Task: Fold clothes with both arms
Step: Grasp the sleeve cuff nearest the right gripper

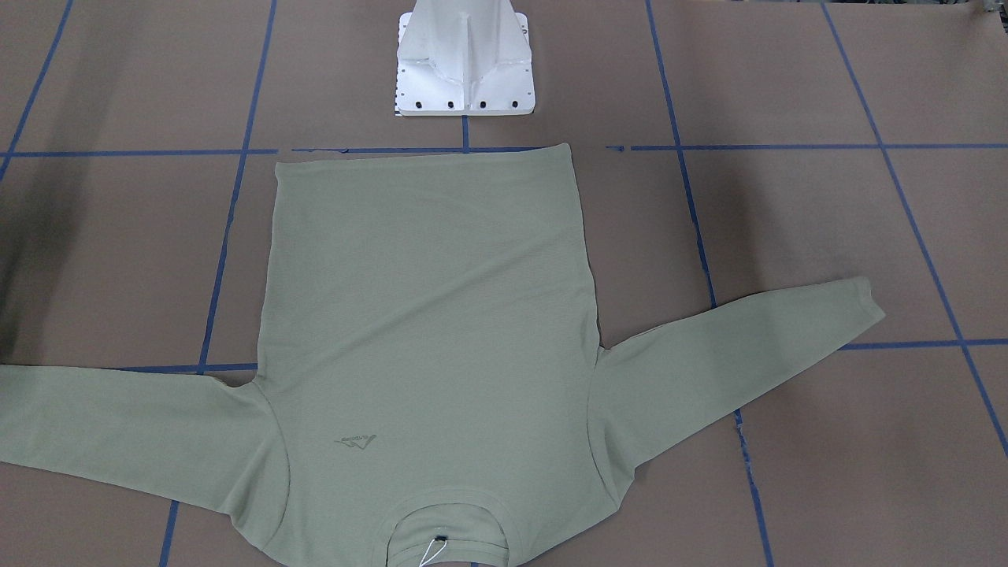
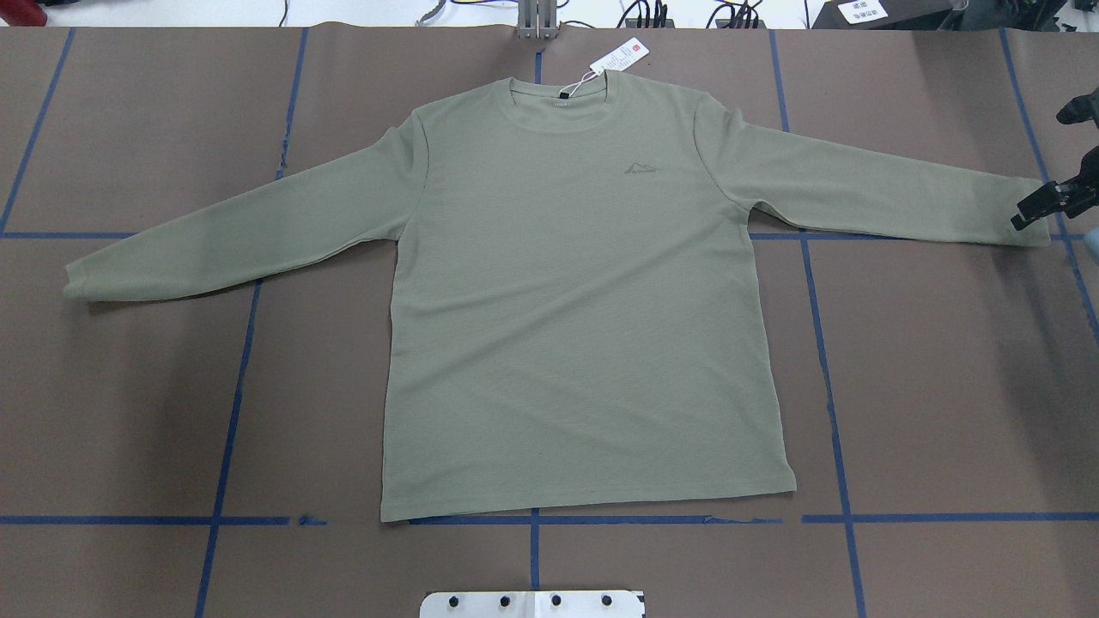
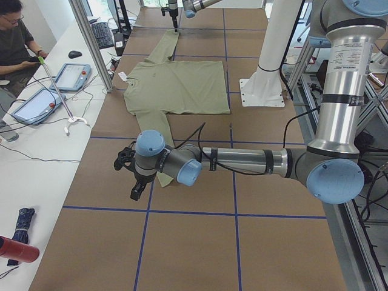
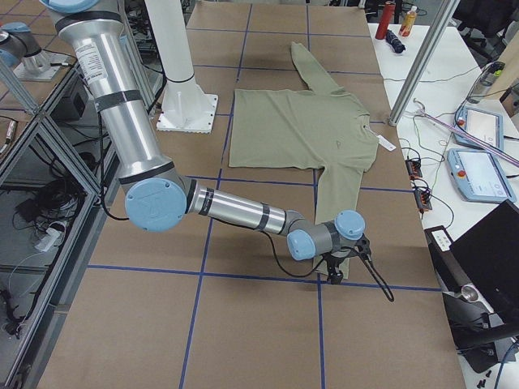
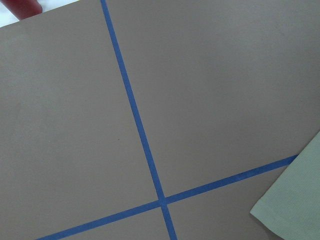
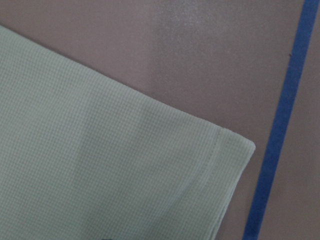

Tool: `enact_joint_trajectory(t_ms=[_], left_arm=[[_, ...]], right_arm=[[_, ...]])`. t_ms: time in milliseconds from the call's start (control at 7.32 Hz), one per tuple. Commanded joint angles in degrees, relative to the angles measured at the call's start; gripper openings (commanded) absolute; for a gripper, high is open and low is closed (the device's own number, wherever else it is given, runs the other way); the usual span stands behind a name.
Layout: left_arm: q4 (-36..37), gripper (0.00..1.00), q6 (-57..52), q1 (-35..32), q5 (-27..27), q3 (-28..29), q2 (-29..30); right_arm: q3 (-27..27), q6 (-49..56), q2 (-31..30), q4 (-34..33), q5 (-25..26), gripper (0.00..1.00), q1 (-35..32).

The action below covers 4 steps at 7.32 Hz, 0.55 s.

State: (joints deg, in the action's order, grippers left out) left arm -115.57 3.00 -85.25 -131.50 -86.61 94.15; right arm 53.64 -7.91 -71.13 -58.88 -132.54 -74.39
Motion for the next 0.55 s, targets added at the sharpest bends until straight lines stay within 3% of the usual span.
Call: enact_joint_trajectory(t_ms=[0,137,273,410], left_arm=[[0.0,1.0,-0.01,0.0,-0.07,-0.23,0.07],[0.0,1.0,-0.01,0.0,-0.07,-0.23,0.07],[0.0,1.0,-0.01,0.0,-0.07,-0.14,0.07],[0.0,1.0,-0.01,0.0,-0.07,-0.23,0.07]], right_arm=[[-0.38,0.0,-0.32,-0.01,0.0,0.94,0.04],[-0.47,0.0,-0.5,-0.01,0.0,0.93,0.04],[-0.47,0.0,-0.5,-0.01,0.0,0.82,0.12],[-0.47,0.0,-0.5,-0.01,0.0,0.59,0.12]])
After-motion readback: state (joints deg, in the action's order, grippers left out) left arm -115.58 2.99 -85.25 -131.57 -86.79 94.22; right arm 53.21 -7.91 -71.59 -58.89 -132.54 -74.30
